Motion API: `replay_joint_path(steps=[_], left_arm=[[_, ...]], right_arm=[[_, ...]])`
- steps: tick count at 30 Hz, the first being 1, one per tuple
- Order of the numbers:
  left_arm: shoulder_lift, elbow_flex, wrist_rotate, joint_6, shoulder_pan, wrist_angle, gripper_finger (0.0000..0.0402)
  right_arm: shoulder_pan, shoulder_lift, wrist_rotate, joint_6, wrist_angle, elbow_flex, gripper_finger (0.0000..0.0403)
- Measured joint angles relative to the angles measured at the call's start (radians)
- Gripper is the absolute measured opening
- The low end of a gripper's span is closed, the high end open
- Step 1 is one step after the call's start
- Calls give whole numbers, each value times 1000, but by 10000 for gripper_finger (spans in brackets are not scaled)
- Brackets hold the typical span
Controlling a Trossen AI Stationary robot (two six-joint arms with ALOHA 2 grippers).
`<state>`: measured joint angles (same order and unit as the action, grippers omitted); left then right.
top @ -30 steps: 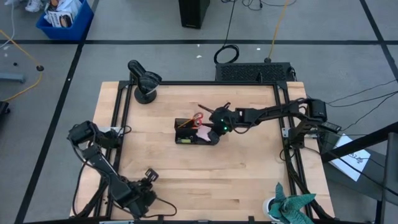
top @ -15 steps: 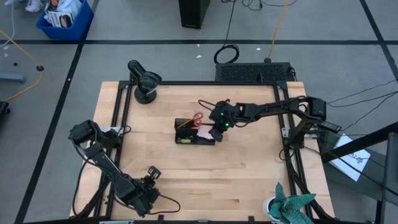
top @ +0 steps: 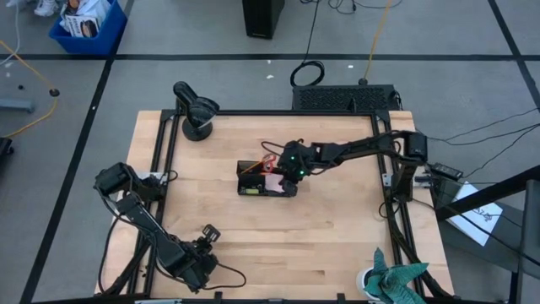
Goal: Pick and place office supplies into organizer
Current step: Put the pink sticky note into the black desk organizer
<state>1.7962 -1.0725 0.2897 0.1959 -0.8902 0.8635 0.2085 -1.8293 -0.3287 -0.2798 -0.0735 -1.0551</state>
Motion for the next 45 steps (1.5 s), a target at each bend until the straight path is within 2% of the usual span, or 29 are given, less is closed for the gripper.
replay_joint_path(steps=[10, 15, 23, 27, 33, 41, 45], left_arm=[[0, 0, -16, 17, -1, -2, 21], [0, 0, -19, 23, -2, -3, 21], [0, 0, -19, 26, -17, -4, 21], [0, 0, -19, 31, -16, -3, 21], [0, 0, -19, 35, -16, -4, 21], [0, 0, -18, 42, -16, -4, 21], [0, 0, -5, 39, -16, -3, 21]], right_arm=[[0, -10, -11, -29, -28, -24, 20], [-1, -2, -13, -104, -45, -25, 76], [-6, 9, -6, -82, -82, -40, 152], [-27, 9, 103, -20, -142, -71, 168], [-67, 7, 280, 64, -237, -137, 176], [-116, 9, 385, 171, -296, -234, 168], [-145, 9, 392, 183, -304, -223, 138]])
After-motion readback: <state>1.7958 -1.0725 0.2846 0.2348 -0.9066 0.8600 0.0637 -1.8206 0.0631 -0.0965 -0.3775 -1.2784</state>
